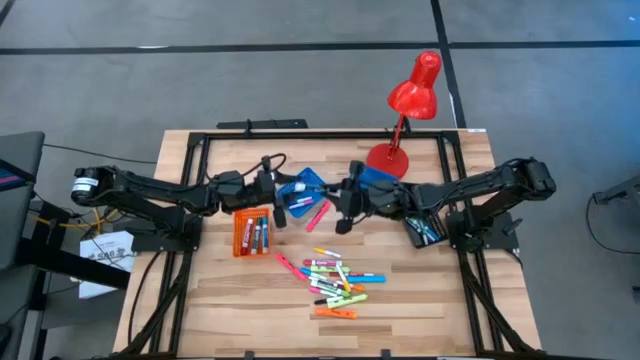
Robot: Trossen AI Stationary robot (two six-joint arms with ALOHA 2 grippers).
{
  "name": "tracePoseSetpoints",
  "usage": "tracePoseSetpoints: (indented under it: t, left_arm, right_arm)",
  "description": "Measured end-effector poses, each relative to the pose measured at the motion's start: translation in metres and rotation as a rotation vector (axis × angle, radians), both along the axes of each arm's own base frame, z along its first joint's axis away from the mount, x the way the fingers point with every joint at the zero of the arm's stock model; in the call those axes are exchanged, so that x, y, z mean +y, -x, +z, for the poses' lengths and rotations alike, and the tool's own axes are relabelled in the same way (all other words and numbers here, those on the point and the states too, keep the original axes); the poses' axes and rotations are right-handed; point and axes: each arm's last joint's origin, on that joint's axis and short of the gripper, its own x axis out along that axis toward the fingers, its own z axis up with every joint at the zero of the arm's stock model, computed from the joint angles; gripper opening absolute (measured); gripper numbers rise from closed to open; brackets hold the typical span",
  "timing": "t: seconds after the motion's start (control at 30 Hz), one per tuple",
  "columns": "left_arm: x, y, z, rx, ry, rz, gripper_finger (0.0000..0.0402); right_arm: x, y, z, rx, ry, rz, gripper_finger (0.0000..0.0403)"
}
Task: Pick & Place Markers
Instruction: Put the large dark blue marker pen into the orange bin
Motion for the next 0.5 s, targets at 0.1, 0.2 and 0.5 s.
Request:
tracePoseSetpoints:
  t: [0.1,0.2,0.5]
  left_arm:
    - [-0.005,0.000,0.000,-0.005,0.009,-0.092,0.0148]
    - [-0.011,-0.001,0.001,-0.013,0.009,-0.132,0.0148]
    - [-0.014,0.000,0.003,-0.030,0.003,-0.144,0.0148]
  right_arm:
    - [-0.001,-0.001,0.001,-0.007,-0.011,0.044,0.0062]
    - [-0.005,-0.001,0.000,-0.006,-0.011,0.032,0.0063]
    - [-0.014,-0.007,-0.004,-0.030,-0.144,0.218,0.0063]
